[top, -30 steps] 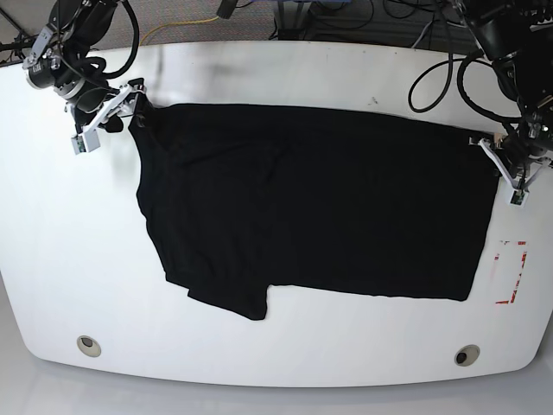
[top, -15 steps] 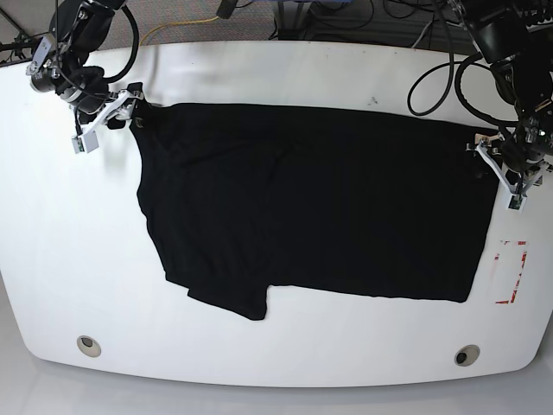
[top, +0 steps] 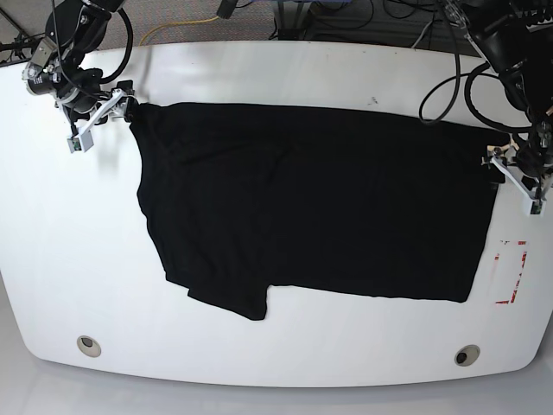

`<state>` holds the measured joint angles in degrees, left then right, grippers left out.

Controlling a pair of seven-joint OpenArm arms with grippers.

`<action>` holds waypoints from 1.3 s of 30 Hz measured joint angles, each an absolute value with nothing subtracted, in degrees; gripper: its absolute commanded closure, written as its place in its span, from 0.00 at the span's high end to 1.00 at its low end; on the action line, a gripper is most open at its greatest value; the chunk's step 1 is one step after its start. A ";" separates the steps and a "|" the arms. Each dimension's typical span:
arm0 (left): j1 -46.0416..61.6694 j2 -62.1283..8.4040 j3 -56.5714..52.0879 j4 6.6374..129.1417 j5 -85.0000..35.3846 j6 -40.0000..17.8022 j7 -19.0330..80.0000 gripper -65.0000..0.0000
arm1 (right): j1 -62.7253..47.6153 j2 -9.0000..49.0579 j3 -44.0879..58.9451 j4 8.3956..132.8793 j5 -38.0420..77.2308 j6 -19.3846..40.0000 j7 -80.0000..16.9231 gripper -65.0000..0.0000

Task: Fold the T-shirt properly
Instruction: 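Drag the held shirt edge with both grippers to straighten it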

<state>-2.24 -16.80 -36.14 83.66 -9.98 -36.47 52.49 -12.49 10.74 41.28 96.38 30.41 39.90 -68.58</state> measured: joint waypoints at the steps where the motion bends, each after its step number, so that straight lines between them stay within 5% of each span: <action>1: -1.30 -16.60 -36.25 83.50 -10.11 -36.88 52.60 0.71 | -12.49 10.41 41.28 96.38 30.06 39.92 -68.58 0.67; 13: 2.22 -16.60 -36.12 76.71 -10.74 -37.12 43.97 0.64 | -12.49 9.47 36.03 96.27 30.09 39.90 -66.11 0.67; 16: 2.04 -16.69 -36.12 76.51 -10.50 -37.15 44.03 0.39 | -12.60 9.43 35.73 96.27 30.02 39.90 -66.00 0.54; 18: 2.07 -16.64 -36.10 76.16 -10.98 -37.23 43.81 0.15 | -12.51 9.02 35.99 96.27 29.98 39.92 -66.04 0.35; 20: 2.02 -16.64 -36.10 75.42 -11.29 -37.34 43.05 0.03 | -12.53 8.78 35.99 96.27 29.95 39.94 -66.15 0.20; 22: 1.93 -16.71 -36.12 75.13 -11.51 -37.36 42.70 0.02 | -12.56 8.69 35.99 96.27 29.89 39.90 -66.24 0.05; 24: 2.79 -16.75 -36.12 75.11 -11.57 -37.36 42.52 0.02 | -12.69 8.56 35.99 96.29 30.00 39.90 -66.13 0.00; 39: 20.67 -15.00 -36.53 91.37 -10.55 -37.28 43.55 0.02 | -21.93 10.52 41.06 102.63 30.20 39.92 -66.43 0.00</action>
